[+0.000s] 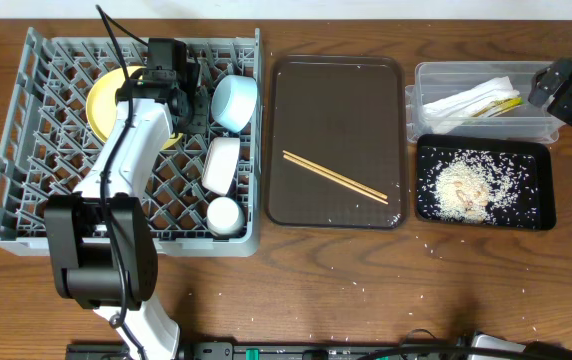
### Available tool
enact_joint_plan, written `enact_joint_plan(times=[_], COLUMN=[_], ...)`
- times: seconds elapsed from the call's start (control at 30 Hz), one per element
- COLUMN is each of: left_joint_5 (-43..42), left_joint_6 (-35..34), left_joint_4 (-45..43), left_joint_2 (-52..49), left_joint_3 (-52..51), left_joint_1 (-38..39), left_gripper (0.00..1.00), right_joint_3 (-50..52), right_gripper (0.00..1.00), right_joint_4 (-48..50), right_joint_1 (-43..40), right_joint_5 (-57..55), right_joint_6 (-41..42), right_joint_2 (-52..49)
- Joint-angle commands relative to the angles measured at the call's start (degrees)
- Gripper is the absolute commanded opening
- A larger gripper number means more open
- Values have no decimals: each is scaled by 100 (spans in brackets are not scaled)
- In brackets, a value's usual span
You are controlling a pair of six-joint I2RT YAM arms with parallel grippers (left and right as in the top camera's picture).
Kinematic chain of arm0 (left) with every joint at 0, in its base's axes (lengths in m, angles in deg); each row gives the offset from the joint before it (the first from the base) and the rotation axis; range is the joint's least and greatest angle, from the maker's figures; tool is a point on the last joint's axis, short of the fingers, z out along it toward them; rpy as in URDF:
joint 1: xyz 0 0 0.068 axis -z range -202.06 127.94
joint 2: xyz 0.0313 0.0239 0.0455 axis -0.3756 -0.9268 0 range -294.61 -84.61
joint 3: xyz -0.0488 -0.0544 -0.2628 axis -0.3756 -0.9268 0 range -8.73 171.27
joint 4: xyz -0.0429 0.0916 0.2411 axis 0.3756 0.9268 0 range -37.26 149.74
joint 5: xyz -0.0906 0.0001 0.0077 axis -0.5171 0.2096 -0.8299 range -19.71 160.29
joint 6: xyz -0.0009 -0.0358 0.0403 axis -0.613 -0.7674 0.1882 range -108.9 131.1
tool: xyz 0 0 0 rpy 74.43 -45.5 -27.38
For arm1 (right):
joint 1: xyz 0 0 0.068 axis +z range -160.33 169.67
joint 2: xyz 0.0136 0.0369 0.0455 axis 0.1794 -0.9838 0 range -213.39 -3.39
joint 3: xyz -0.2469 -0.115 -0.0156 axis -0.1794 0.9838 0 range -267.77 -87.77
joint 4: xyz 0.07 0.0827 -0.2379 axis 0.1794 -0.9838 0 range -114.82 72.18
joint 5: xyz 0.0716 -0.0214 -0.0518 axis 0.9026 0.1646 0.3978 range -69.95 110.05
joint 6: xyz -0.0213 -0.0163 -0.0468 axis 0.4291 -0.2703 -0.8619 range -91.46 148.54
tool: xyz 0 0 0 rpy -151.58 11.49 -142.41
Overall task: Sort waste into correct bins and load items into the dishwasher
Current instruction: 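Lower the yellow plate upright into the rack beside the bowls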
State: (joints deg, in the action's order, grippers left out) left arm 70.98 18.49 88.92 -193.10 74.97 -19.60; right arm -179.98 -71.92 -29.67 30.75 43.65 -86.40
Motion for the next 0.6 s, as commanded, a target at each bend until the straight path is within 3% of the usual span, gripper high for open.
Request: enact_joint_plan(times=[0.0,0.3,0.57], left_joint_5=[260,260,262], left_joint_6=[7,4,4], left_joint_4=[160,476,586], left_joint_2=[-398,-737,-737], left_joint_3=[-24,-24,-24], left_joint_1=[-50,-50,-50], left_gripper=[11,13,46], right_joint_3=[-74,-74,-74], right_gripper=[99,99,99], right_joint_4=[4,0,-17], right_joint_1=[-11,-11,-11], right_joint_5=[26,26,26], right_joint_6=[72,72,72], right_joint_2=[13,13,13])
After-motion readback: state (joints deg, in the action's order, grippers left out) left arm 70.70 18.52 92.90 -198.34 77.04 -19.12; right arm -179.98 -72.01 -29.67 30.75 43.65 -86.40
